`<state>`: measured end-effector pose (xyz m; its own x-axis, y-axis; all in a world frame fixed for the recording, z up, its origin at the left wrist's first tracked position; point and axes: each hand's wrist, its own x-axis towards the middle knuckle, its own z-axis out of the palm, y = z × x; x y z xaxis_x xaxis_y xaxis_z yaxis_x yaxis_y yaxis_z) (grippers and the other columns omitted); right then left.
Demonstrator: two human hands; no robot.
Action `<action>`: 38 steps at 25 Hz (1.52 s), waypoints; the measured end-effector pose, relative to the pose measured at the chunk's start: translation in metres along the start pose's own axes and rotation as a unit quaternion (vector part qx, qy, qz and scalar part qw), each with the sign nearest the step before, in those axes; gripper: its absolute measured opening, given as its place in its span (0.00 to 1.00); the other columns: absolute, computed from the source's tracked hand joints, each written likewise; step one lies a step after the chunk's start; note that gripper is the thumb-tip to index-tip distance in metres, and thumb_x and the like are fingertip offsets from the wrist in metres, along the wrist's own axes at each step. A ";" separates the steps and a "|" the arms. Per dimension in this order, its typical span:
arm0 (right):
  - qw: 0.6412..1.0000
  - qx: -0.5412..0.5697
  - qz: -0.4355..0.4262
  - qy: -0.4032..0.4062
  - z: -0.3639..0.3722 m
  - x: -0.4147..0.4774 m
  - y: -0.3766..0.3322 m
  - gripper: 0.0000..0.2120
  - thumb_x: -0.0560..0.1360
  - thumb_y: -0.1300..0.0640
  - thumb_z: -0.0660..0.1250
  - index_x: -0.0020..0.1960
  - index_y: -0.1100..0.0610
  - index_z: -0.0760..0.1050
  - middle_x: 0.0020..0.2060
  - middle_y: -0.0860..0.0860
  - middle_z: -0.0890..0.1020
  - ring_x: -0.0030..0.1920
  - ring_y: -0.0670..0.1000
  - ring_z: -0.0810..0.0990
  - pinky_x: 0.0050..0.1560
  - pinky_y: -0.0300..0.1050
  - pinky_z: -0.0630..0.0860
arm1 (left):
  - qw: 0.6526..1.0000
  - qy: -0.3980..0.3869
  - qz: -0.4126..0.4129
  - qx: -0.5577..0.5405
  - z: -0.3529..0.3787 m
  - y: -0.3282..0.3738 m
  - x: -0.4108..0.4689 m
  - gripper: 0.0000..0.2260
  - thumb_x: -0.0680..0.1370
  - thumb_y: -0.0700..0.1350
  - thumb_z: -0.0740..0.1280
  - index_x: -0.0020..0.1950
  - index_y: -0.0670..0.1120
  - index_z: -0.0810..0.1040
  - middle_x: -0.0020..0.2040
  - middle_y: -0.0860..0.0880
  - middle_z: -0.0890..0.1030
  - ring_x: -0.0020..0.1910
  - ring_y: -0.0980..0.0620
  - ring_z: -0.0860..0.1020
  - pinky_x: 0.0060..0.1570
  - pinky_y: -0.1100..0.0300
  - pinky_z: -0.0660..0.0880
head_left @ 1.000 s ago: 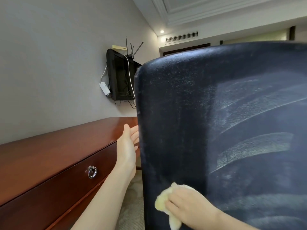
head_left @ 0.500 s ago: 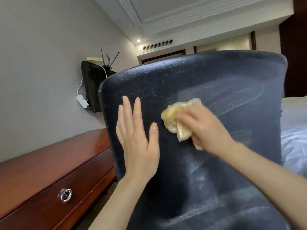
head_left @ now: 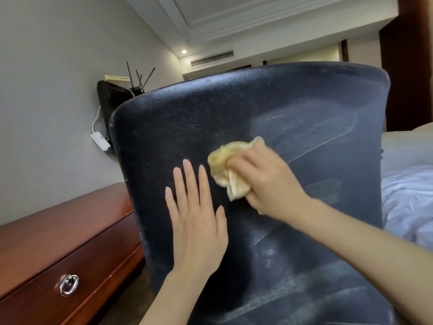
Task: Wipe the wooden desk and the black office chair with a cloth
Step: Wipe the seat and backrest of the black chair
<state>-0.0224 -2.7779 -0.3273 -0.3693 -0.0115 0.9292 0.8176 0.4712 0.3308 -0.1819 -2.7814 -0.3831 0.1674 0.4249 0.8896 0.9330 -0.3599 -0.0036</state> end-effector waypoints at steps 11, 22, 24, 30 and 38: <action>0.875 -0.052 -0.219 -0.429 -0.001 -0.161 -0.038 0.10 0.60 0.47 0.74 0.38 0.46 0.75 0.34 0.42 0.76 0.39 0.47 0.78 0.51 0.40 0.77 | 0.997 -0.073 -0.015 -0.011 0.010 0.016 -0.040 0.38 0.68 0.39 0.55 0.77 0.40 0.47 0.77 0.41 0.43 0.76 0.41 0.42 0.72 0.41 0.45; 0.983 -0.054 -0.145 -0.098 -0.015 -0.023 0.011 0.08 0.70 0.68 0.66 0.47 0.61 0.81 0.43 0.57 0.81 0.39 0.58 0.76 0.46 0.48 0.68 | 0.995 -0.092 0.018 0.033 0.008 -0.001 -0.042 0.36 0.67 0.43 0.63 0.75 0.37 0.58 0.76 0.40 0.57 0.74 0.43 0.57 0.67 0.38 0.60; 0.993 -0.058 -0.102 -0.003 -0.017 0.014 0.015 0.10 0.73 0.70 0.62 0.47 0.64 0.81 0.43 0.59 0.82 0.38 0.59 0.77 0.40 0.49 0.71 | 0.995 -0.090 0.020 0.040 0.008 -0.003 -0.041 0.35 0.69 0.45 0.63 0.75 0.38 0.60 0.76 0.41 0.58 0.74 0.43 0.59 0.67 0.38 0.62; 0.986 -0.055 0.029 0.154 -0.010 0.073 0.009 0.09 0.71 0.67 0.65 0.49 0.63 0.81 0.45 0.56 0.82 0.45 0.60 0.79 0.44 0.49 0.73 | 0.994 -0.088 0.035 0.048 0.011 -0.009 -0.039 0.34 0.70 0.47 0.62 0.75 0.39 0.60 0.75 0.41 0.59 0.73 0.43 0.60 0.66 0.38 0.60; 0.997 -0.013 -0.049 0.064 0.025 -0.024 -0.020 0.06 0.74 0.67 0.67 0.44 0.61 0.82 0.43 0.54 0.83 0.39 0.57 0.79 0.40 0.50 0.75 | 0.994 -0.103 0.040 0.006 0.009 -0.014 -0.038 0.33 0.74 0.45 0.61 0.77 0.39 0.54 0.77 0.43 0.55 0.76 0.46 0.53 0.71 0.41 0.56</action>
<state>-0.0408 -2.7652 -0.3604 -0.3890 -0.1698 0.9055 0.7927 0.4391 0.4229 -0.1986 -2.7850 -0.4212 0.3006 0.5566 0.7745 0.9179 -0.3893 -0.0765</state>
